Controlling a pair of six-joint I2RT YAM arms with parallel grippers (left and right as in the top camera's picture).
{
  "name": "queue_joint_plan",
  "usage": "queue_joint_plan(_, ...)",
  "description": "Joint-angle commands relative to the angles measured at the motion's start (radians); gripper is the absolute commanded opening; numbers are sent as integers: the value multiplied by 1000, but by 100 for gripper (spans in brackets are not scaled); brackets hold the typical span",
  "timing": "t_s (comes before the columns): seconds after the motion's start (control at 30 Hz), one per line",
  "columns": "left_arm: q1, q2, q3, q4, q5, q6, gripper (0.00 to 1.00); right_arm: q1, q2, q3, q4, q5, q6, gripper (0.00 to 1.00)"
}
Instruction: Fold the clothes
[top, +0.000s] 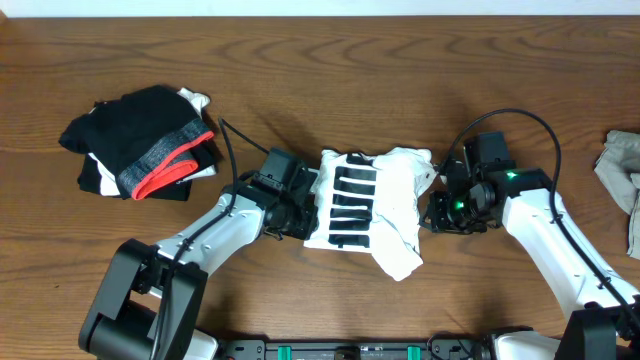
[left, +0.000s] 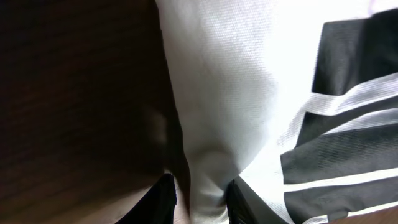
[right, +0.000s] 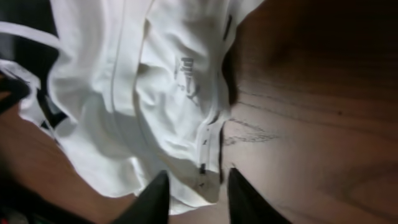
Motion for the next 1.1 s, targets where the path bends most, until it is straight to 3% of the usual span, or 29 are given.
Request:
queue_joint_plan(0.0,4,1,-2,-6,-11,13,30,-25,-3,-2,11,83,10,36)
queue_joint_plan(0.23,5,-93,116,-51,-13,13,50,-83,0,-2,202,-84,42,34)
queue_joint_plan(0.4,5,-116,164,-20,-103,13,60,-67,40,-2,305,-88,120,31)
queue_joint_plan(0.73,5,-45,163,53,-118,17,62,-50,229,-2,432,-154,223,26)
queue_joint_plan(0.97,5,15,163,50,-117,17,61,-50,241,-2,597,-162,268,23)
queue_joint_plan(1.07,5,23,162,49,-117,16,61,-50,241,-2,627,-158,268,13)
